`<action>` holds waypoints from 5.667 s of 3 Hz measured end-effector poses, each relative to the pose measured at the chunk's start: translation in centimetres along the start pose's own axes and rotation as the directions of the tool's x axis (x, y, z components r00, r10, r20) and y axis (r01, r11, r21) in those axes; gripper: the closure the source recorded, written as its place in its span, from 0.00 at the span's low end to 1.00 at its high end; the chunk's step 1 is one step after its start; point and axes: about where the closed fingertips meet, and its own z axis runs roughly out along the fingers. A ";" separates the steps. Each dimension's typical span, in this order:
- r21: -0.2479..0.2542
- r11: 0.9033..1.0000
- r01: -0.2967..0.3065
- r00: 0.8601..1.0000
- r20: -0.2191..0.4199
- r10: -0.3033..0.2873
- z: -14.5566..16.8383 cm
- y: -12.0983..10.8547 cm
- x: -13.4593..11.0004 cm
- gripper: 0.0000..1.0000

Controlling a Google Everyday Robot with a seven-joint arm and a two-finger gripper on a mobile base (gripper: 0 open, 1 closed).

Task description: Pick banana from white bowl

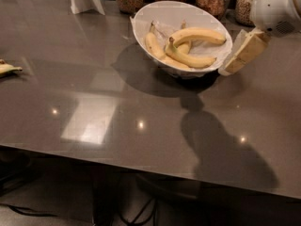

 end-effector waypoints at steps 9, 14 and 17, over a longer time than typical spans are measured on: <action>0.068 0.991 0.113 0.991 -0.080 -0.107 17.5 -9.9 7.2 0.39; 0.056 0.992 0.111 0.988 -0.114 -0.104 17.3 -10.9 6.8 1.00; 0.070 0.996 0.047 0.994 -0.107 -0.040 7.6 -8.2 5.2 1.00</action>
Offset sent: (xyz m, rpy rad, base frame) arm 0.0164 -0.0011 -0.0072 -0.0490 -0.0218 0.0049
